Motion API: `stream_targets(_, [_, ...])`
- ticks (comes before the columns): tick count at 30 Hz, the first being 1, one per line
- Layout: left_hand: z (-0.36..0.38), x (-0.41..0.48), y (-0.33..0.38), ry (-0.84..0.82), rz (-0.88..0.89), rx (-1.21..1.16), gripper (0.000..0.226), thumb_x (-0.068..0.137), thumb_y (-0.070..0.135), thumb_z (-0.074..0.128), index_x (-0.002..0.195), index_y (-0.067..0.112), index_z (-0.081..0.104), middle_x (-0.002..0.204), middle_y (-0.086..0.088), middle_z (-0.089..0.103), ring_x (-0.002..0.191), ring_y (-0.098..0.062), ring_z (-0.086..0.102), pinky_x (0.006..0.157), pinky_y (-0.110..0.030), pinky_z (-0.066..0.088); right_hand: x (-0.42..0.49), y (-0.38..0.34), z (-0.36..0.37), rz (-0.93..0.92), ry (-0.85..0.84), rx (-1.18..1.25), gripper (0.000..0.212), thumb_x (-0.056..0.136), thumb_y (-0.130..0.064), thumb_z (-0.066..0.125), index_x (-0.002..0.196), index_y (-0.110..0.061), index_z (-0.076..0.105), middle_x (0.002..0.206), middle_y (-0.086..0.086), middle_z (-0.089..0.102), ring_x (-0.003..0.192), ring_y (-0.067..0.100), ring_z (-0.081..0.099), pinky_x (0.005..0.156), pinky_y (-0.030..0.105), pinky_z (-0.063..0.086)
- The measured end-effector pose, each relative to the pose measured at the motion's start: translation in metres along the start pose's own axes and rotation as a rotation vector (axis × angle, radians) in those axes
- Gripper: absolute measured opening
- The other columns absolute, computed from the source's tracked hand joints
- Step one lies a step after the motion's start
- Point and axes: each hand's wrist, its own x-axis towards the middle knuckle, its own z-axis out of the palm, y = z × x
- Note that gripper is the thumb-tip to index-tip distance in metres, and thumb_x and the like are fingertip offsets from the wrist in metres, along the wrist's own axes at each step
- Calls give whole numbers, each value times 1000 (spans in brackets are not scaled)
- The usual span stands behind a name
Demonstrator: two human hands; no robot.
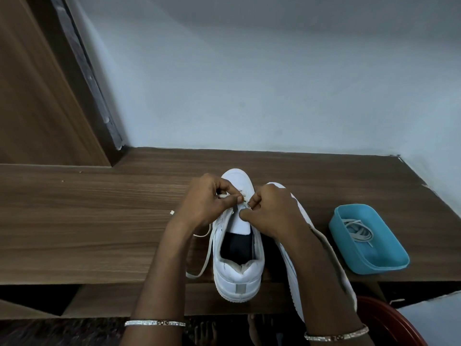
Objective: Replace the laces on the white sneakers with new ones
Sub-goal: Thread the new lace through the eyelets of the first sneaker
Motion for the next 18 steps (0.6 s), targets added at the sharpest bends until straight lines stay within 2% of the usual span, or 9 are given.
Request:
stream_targets(3, [3, 0, -1, 8, -13, 117, 7, 79, 21, 79, 74, 25, 78, 56, 29, 62, 54, 8, 56, 52, -10, 34, 3, 5, 0, 1, 12, 56, 18, 77, -27, 70, 77, -9, 74, 77, 1, 69, 78, 19, 64, 66, 27, 50])
stream_targets(5, [5, 1, -2, 31, -28, 162, 5, 76, 27, 77, 72, 25, 78, 63, 22, 68, 59, 2, 61, 56, -20, 44, 4, 9, -3, 22, -9, 125, 11, 77, -24, 71, 73, -14, 75, 72, -3, 67, 75, 17, 64, 61, 24, 47])
stream_targets(8, [10, 2, -1, 50, -68, 196, 16, 65, 42, 64, 67, 29, 73, 75, 12, 74, 69, -6, 67, 65, -34, 55, 6, 15, -4, 47, -31, 231, 6, 76, -20, 74, 72, -18, 77, 69, -2, 70, 71, 19, 68, 69, 36, 59])
stream_targets(11, [13, 2, 2, 45, -55, 228, 8, 64, 41, 62, 59, 35, 67, 72, 11, 72, 68, -8, 65, 64, -33, 54, 8, 21, -5, 65, -55, 332, 6, 74, -14, 74, 74, -19, 79, 69, -2, 70, 66, 18, 68, 72, 45, 61])
stream_targets(13, [15, 2, 2, 37, -32, 233, 7, 66, 37, 65, 60, 35, 67, 69, 11, 71, 65, -7, 64, 62, -32, 51, 8, 24, -5, 71, -73, 400, 7, 73, -11, 75, 74, -17, 79, 71, 3, 71, 68, 22, 69, 72, 50, 61])
stream_targets(15, [16, 3, 1, 33, -25, 231, 12, 64, 39, 61, 63, 32, 71, 68, 11, 70, 64, -7, 63, 60, -31, 51, 7, 24, -6, 92, -97, 457, 8, 75, -8, 76, 75, -15, 79, 76, 10, 73, 75, 29, 71, 73, 51, 61])
stream_targets(18, [16, 4, -1, 24, -34, 234, 14, 65, 37, 62, 68, 29, 74, 68, 10, 70, 65, -6, 63, 61, -31, 52, 5, 23, -10, 127, -153, 566, 8, 80, -1, 73, 80, -7, 78, 86, 22, 73, 73, 25, 68, 73, 48, 62])
